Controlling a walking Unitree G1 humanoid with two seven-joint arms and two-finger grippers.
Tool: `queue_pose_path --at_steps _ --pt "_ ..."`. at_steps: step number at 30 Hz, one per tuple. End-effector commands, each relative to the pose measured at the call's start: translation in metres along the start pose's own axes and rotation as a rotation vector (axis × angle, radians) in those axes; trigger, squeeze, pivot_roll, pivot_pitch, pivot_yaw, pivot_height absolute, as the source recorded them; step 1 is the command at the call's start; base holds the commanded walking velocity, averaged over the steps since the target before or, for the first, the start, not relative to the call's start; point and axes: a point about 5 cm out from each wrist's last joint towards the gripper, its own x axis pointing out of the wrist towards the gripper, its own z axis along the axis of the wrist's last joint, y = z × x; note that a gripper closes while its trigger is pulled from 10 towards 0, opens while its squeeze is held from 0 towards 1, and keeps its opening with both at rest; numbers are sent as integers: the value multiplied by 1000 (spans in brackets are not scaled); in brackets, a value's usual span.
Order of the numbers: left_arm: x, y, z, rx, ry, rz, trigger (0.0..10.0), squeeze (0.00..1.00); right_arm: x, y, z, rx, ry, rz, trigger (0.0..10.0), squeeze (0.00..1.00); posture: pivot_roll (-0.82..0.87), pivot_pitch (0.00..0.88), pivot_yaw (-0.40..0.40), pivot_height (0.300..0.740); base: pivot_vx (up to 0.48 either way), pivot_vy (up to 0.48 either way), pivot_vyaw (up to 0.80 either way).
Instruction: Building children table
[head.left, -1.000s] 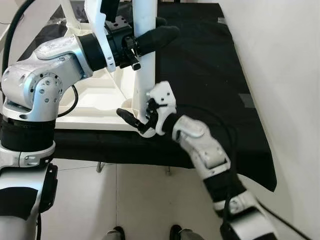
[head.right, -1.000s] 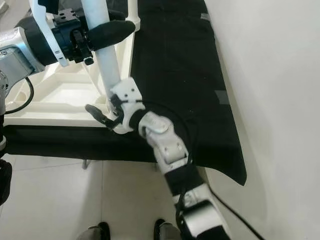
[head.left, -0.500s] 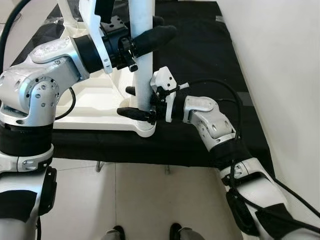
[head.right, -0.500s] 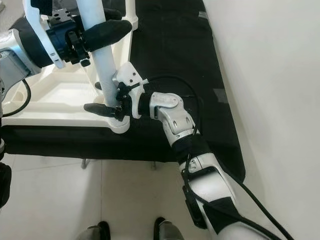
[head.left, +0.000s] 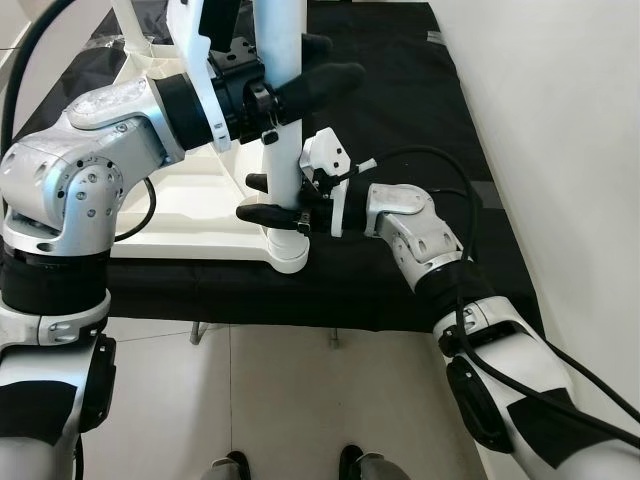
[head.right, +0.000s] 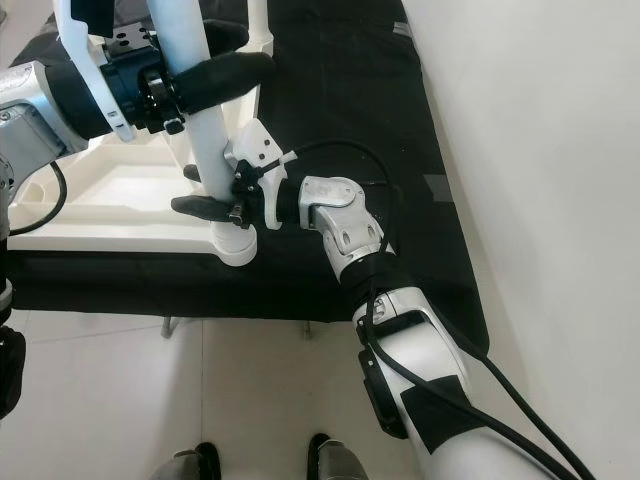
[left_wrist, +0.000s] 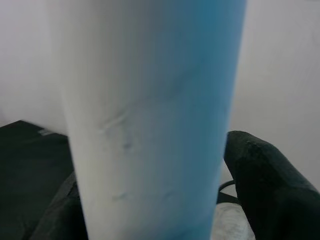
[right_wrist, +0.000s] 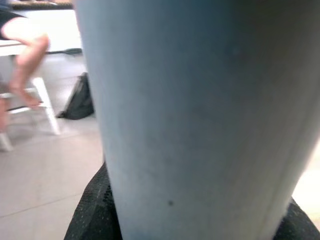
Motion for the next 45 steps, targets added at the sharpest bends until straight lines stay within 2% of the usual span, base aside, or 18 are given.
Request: queue_pose_path --at_steps 1,2,4,5,7,10,11,14,15,16,22,28,37,38,39,40,43,45 --pt "5 -8 -2 -4 6 -46 10000 0 9 2 -22 45 170 -118 0 0 43 276 -58 740 0 0 0" --pt "5 -8 -2 -4 6 -46 10000 0 9 2 -22 45 170 -118 0 0 43 276 -58 740 0 0 0" --pt "5 -6 -1 -4 0 -27 10000 0 7 1 -40 150 267 -336 0 0 40 280 -66 740 0 0 0" --pt "5 -5 0 -4 -2 -18 10000 0 4 4 -49 193 278 -436 0 0 40 282 -70 740 0 0 0" --pt "5 -4 0 -3 -3 -5 10000 0 -1 10 -57 235 264 -552 0 0 44 285 -74 740 0 0 0" --pt "5 -3 0 -3 -4 0 10000 0 -3 12 -59 247 254 -588 0 0 44 285 -74 740 0 0 0" --pt "4 -3 0 -2 -2 4 10000 0 -5 19 -65 265 250 -635 0 0 48 287 -76 740 0 0 0" --pt "4 -3 0 -1 2 6 10000 0 -5 27 -69 277 251 -657 0 0 52 288 -77 740 0 0 0" --pt "3 -3 0 -1 4 6 7059 0 -3 36 -72 297 252 -667 0 0 51 286 -78 740 0 0 0" --pt "3 -2 0 -2 4 6 0 0 -1 42 -73 309 254 -676 0 0 50 286 -79 740 0 0 0" --pt "2 -1 1 4 -2 14 0 0 7 48 -69 317 261 -698 0 0 51 277 -78 740 0 0 0" --pt "2 -1 3 10 -2 15 0 0 5 47 -63 309 253 -725 0 0 50 272 -78 740 0 0 0" --pt "1 -2 3 11 0 6 0 0 4 53 -58 307 246 -722 0 0 47 267 -76 740 0 0 0" --pt "1 -2 3 11 1 5 0 0 4 54 -56 305 240 -721 3686 0 47 265 -74 740 0 0 0" --pt "2 -2 3 10 3 2 0 0 7 53 -47 277 180 -659 10000 325 48 263 -74 740 0 0 0" --pt "2 -2 2 9 3 0 0 0 9 50 -40 276 129 -619 10000 1000 51 261 -73 740 0 0 0" --pt "3 -2 2 5 3 -7 0 0 10 40 -17 233 -17 -466 10000 1000 51 259 -72 740 0 0 0" --pt "4 -2 2 5 3 -8 0 0 9 38 -14 219 -30 -448 10000 1000 51 259 -72 740 0 0 0"
